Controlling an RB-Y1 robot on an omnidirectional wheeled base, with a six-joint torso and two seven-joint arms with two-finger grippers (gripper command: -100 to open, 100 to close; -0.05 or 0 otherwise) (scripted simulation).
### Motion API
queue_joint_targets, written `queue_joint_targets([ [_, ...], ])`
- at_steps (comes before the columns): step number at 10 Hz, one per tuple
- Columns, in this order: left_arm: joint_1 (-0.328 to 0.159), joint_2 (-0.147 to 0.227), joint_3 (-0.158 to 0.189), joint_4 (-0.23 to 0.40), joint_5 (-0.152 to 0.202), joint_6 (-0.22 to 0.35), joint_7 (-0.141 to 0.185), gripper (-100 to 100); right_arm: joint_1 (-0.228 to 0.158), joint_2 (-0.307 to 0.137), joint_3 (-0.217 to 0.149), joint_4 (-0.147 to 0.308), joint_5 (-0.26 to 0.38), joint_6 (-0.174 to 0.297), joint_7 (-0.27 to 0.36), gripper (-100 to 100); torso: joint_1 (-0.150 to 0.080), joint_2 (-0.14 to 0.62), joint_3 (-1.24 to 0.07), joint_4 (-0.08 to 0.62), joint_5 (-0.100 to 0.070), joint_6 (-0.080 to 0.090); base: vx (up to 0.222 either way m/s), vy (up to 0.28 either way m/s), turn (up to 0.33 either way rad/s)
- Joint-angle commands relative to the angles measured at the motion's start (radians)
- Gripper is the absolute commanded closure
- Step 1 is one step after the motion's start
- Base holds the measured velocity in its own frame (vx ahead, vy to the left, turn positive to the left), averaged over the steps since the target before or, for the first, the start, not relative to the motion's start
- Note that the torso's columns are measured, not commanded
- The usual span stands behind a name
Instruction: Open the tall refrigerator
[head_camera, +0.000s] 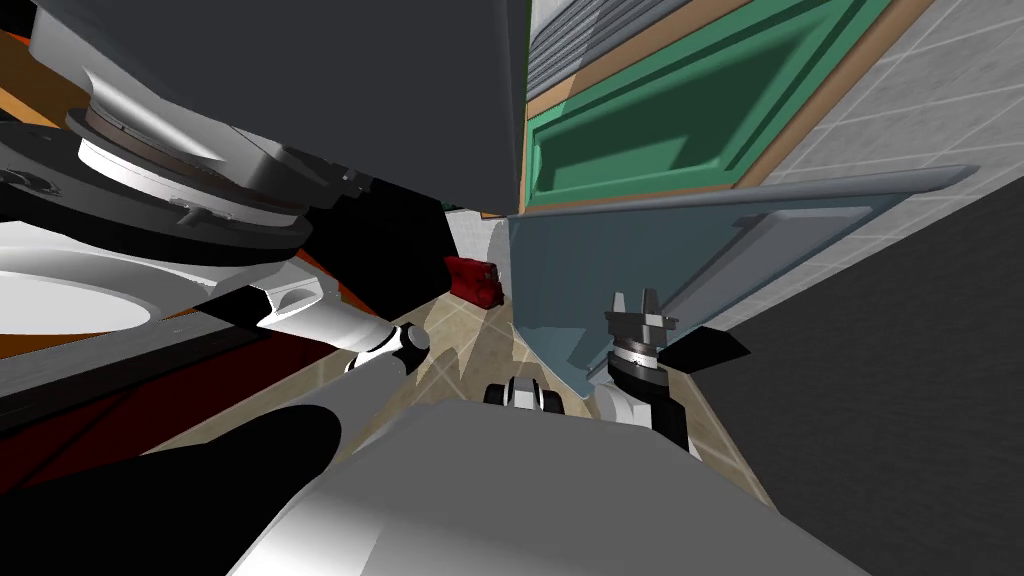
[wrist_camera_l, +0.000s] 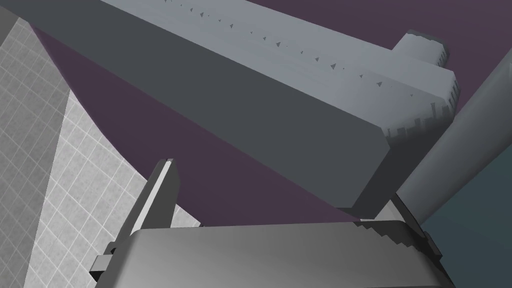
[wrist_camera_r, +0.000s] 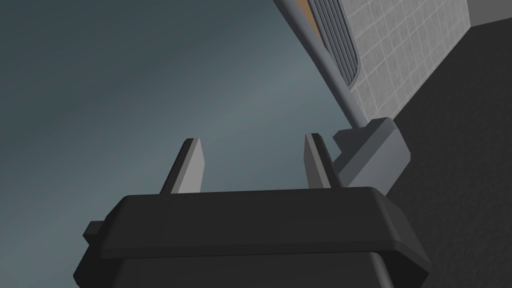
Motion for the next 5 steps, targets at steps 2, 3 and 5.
queue_joint_targets([
  [2,0.003,0.000,-0.001,0.000,-0.001,0.004,-0.001,0,0.000,0.000,0.000,0.000,0.000,0.000,0.000,0,0.001,-0.002,0.000,-0.002,0.001,0.000,0.006,0.000,-0.005],
  [3,0.004,-0.001,-0.002,0.001,-0.001,0.005,-0.001,0,0.000,0.000,0.000,0.000,0.000,0.000,0.000,0,0.002,-0.002,-0.001,-0.002,0.002,0.000,0.000,0.000,0.000],
  [5,0.005,-0.001,-0.003,0.001,-0.002,0.007,-0.001,0,0.000,0.000,0.000,0.000,0.000,0.000,0.000,0,0.003,-0.003,-0.001,-0.003,0.002,0.000,0.000,0.000,0.000],
])
